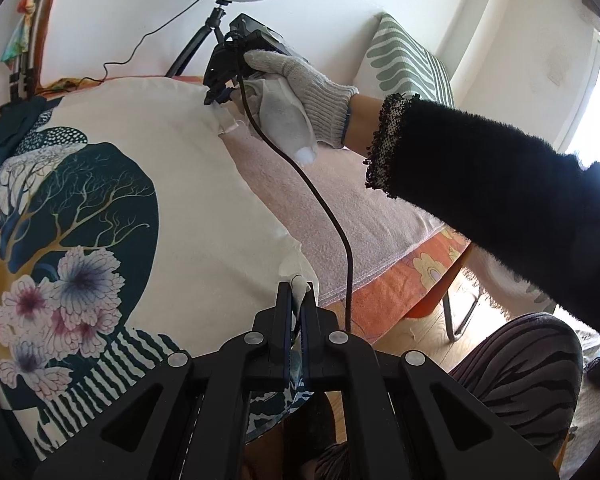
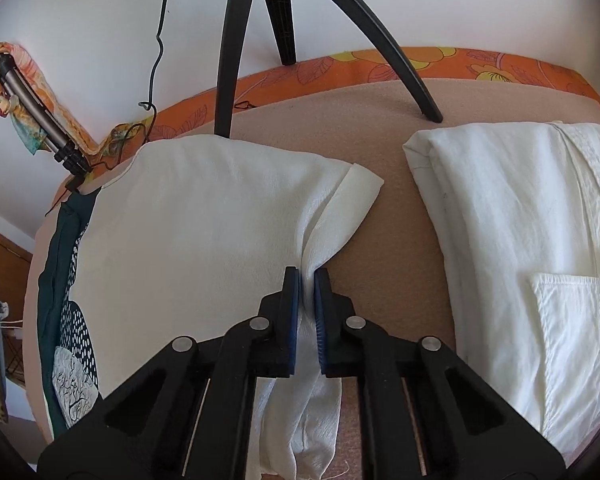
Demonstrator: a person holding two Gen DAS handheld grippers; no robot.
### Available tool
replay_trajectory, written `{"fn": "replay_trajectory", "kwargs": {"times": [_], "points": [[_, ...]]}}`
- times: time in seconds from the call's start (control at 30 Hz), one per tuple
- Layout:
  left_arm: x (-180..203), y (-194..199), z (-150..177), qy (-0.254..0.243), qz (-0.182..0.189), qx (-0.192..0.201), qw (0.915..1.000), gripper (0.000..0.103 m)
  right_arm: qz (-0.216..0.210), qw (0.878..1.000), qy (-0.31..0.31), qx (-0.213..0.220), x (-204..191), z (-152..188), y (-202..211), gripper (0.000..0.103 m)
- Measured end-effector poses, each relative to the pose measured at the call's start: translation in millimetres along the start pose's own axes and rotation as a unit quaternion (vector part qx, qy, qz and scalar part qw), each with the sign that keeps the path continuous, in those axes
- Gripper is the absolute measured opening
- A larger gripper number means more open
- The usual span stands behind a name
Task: Fold small clothes
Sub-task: 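Grasp the cream sleeve edge with the right tool and fold it inward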
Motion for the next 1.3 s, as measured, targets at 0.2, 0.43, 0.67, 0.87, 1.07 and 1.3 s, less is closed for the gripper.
{"fn": "replay_trajectory", "kwargs": {"times": [0.2, 0.43, 0.67, 0.87, 1.07, 1.3], "points": [[-12.7, 15.9, -2.3, 0.038, -0.007, 0.025, 0.9989, 0.002, 0.022, 0.999, 0.045, 0.0, -20.8, -17.6, 15.9, 0.005], [-32.5, 41.5, -3.7, 0.058, -0.018, 0.054, 0.9967, 0.002, 0.041, 0.993, 0.114, 0.01, -78.7, -33.2, 38.9, 0.005], [-62.7, 75.3, -1.3, 0.093, -0.036, 0.085, 0.9913, 0.002, 0.062, 0.975, 0.214, 0.016, -164.2, -27.5, 40.2, 0.004], [-86.9, 90.0, 9.6, 0.108, -0.059, 0.091, 0.9882, 0.002, 0.069, 0.954, 0.29, 0.008, -232.1, -1.0, 16.4, 0.004], [-104.9, 100.2, 19.3, 0.124, -0.073, 0.092, 0.9853, 0.002, 0.063, 0.945, 0.321, -0.005, -278.7, 17.4, -8.4, 0.004], [-118.0, 103.2, 27.9, 0.135, -0.085, 0.087, 0.9833, 0.002, 0.056, 0.944, 0.324, -0.017, -299.5, 31.3, -29.0, 0.004]]}}
Point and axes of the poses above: each gripper's, at about its wrist camera, not at the fingertips, and y roughly against the way its jaws point, x to its right, z to its underside, the point moved 10 cm from there along -y, roughly the way its jaws point, and after that the axes turned 14 degrees about x, right-handed, at the moved point
